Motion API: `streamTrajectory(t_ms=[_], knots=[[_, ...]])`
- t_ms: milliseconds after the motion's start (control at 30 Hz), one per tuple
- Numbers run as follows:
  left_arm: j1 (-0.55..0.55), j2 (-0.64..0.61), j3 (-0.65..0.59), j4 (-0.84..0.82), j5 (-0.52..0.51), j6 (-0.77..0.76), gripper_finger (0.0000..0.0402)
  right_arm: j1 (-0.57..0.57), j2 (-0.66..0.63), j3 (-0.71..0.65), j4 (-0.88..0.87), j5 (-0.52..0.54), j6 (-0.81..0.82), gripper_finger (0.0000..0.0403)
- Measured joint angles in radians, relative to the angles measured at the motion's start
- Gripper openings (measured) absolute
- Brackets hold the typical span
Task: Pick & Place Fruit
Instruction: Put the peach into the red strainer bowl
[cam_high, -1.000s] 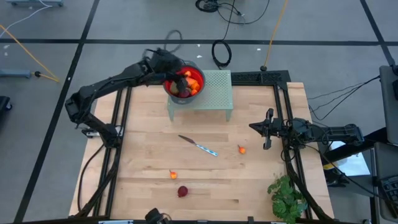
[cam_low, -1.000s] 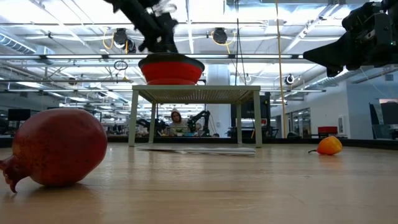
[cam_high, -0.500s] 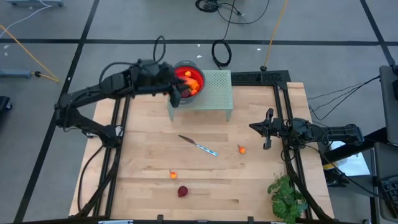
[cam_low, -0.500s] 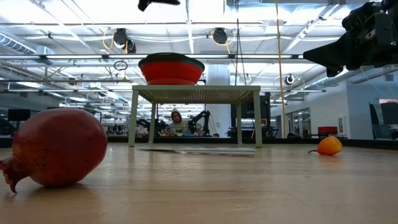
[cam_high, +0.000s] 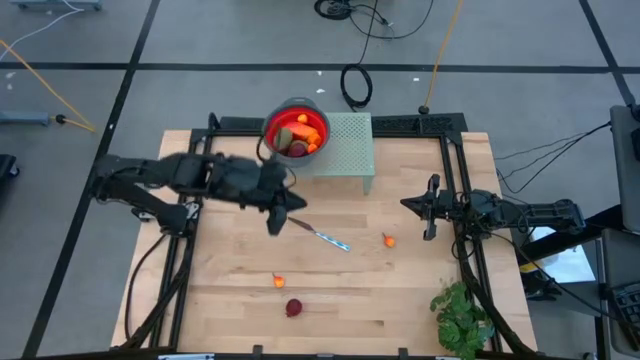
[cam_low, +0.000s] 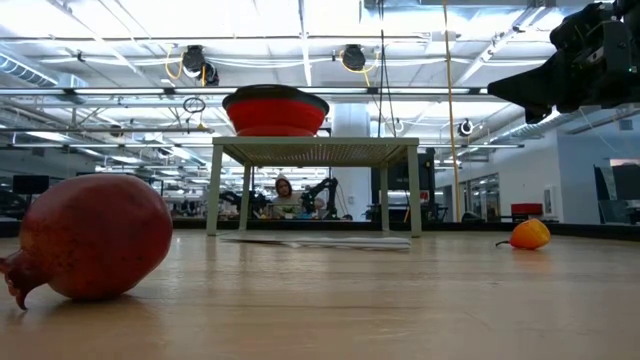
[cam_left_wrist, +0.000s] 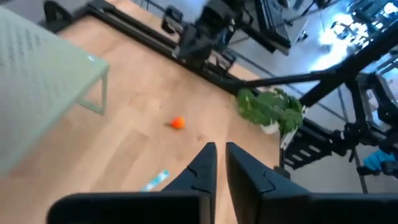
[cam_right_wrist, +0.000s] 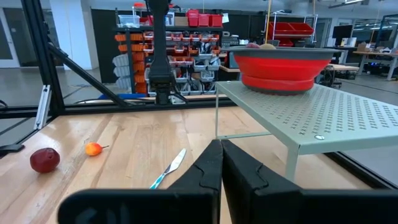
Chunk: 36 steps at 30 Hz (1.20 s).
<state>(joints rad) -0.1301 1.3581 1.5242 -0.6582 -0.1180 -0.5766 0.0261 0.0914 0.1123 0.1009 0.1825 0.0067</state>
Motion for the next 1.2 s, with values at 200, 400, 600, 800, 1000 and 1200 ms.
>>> streamTrajectory(t_ms=[200, 400, 600, 800, 1000, 1200], knots=[[-0.126, 0.025, -0.001, -0.015, -0.105, -0.120, 0.0003, 0.000, 0.000, 0.000, 0.000, 0.000, 0.000, 0.0000], [-0.201, 0.071, 0.000, -0.046, -0.173, -0.330, 0.0008, 0.000, 0.000, 0.000, -0.001, -0.001, 0.000, 0.0000], [-0.240, 0.121, 0.000, -0.091, -0.178, -0.524, 0.0008, 0.000, 0.000, 0.000, -0.008, -0.001, 0.000, 0.0000], [-0.256, 0.181, -0.001, -0.133, -0.179, -0.678, 0.0003, 0.000, 0.000, 0.000, -0.008, -0.001, 0.000, 0.0000], [-0.273, 0.242, -0.001, -0.177, -0.151, -0.836, 0.0011, 0.000, 0.000, 0.000, -0.012, 0.000, 0.000, 0.0000], [-0.302, 0.306, -0.001, -0.193, -0.087, -0.988, 0.0002, 0.000, 0.001, 0.000, -0.036, -0.001, 0.000, 0.0000]])
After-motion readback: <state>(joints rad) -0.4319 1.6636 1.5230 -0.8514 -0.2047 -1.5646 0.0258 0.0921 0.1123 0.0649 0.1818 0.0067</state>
